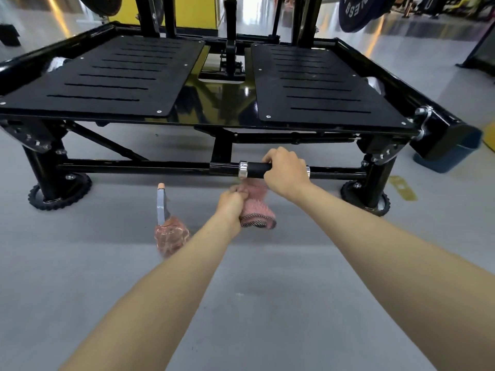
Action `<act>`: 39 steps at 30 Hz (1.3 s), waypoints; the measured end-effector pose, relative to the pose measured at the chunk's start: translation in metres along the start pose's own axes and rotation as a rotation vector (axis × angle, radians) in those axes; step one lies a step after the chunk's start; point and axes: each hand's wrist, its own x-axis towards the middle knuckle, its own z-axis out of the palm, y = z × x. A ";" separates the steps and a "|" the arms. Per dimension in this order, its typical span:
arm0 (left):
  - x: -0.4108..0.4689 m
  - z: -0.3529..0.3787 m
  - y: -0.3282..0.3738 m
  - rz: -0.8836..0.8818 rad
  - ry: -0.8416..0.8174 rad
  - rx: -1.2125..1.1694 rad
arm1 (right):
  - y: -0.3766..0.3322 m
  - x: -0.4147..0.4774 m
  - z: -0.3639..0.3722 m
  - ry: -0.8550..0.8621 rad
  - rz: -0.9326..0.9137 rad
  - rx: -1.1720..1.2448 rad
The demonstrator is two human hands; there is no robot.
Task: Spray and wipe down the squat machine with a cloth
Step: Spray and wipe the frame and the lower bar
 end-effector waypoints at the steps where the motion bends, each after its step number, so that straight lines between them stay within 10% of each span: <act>1: 0.004 -0.001 0.006 -0.003 -0.009 -0.085 | 0.001 0.000 0.000 0.000 -0.004 0.007; 20: -0.027 -0.027 0.031 -0.072 -0.149 -0.186 | 0.000 -0.001 0.008 0.058 -0.017 -0.034; 29: -0.062 -0.047 0.060 -0.020 0.149 -0.378 | -0.006 0.002 0.002 -0.074 -0.027 -0.183; 39: -0.040 -0.012 0.058 0.907 0.375 1.298 | -0.005 0.001 0.002 -0.089 -0.050 -0.261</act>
